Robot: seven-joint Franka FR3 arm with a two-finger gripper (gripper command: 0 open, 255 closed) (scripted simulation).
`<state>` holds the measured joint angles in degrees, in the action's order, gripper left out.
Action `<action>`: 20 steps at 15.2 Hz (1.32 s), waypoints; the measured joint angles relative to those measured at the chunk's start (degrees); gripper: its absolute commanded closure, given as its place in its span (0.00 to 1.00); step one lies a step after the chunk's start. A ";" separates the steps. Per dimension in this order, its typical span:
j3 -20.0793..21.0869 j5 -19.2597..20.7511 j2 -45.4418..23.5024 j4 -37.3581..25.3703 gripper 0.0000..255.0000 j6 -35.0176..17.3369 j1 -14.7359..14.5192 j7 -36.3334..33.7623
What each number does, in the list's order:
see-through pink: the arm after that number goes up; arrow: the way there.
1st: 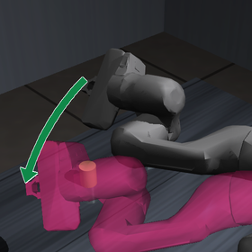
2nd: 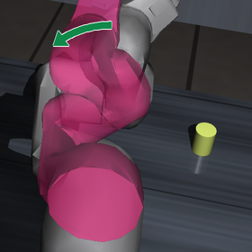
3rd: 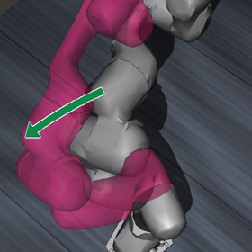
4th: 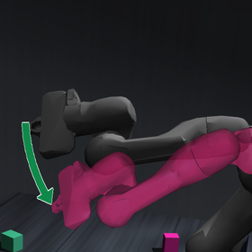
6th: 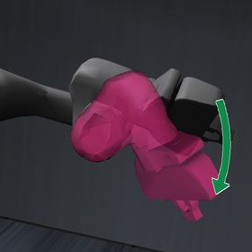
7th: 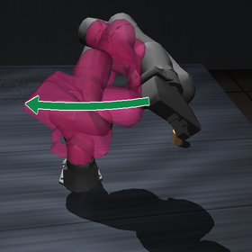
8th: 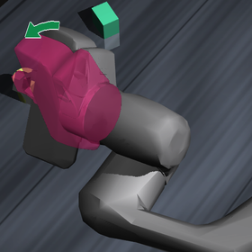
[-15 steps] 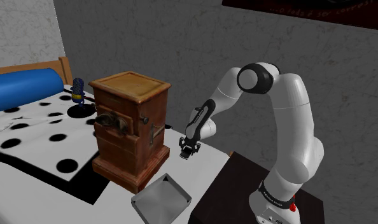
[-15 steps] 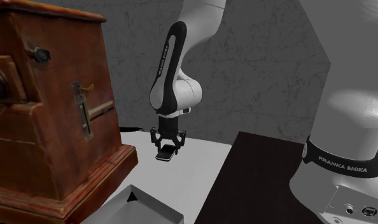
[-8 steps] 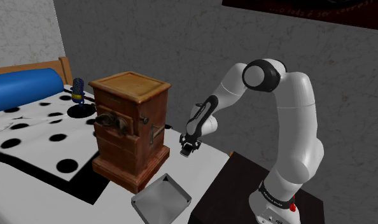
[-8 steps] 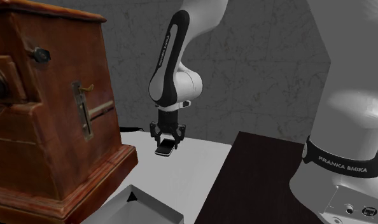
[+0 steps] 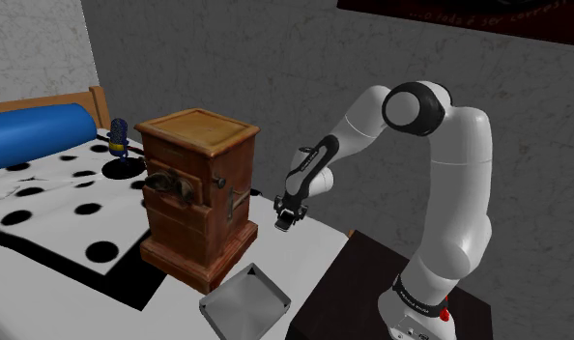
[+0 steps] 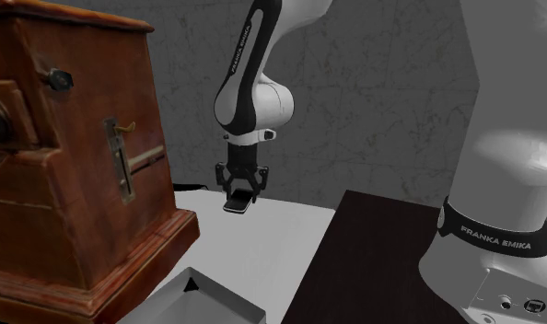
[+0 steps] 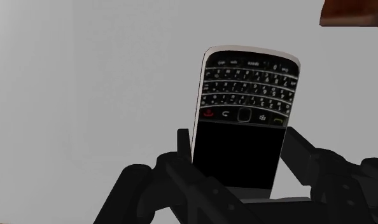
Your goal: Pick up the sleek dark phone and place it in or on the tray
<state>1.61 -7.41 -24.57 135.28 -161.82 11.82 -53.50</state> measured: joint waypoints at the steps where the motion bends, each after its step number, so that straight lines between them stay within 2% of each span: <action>1: -0.09 0.09 0.78 0.17 1.00 0.62 -0.12 -0.17; 11: -0.58 0.96 8.32 2.05 1.00 6.22 -0.95 -1.66; 20: 2.42 2.78 13.79 10.12 1.00 3.04 -10.06 -15.10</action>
<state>4.03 -4.63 -10.78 145.40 -158.78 1.76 -68.61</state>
